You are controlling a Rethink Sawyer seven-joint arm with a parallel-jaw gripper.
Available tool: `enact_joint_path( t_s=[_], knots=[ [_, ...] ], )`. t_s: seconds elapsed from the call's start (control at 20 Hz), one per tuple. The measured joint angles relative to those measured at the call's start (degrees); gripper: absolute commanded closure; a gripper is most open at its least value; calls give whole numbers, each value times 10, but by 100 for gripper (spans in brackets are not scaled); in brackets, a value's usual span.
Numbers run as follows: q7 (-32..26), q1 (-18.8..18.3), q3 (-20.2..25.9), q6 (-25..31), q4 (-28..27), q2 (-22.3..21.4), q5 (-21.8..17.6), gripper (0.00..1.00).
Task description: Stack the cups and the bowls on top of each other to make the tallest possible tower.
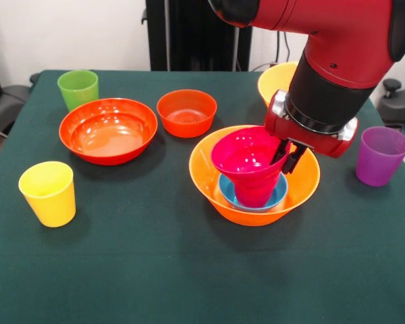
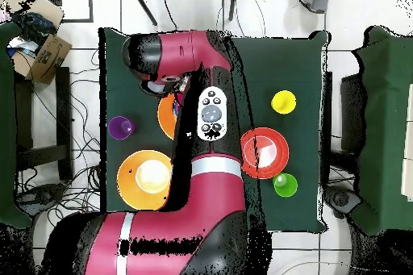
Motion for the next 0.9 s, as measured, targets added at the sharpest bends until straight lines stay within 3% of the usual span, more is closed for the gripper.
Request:
enact_joint_path(
  t_s=[0.9],
  knots=[
    [0, -2, 11, 0, 0, 0, 0, 100]
  ],
)
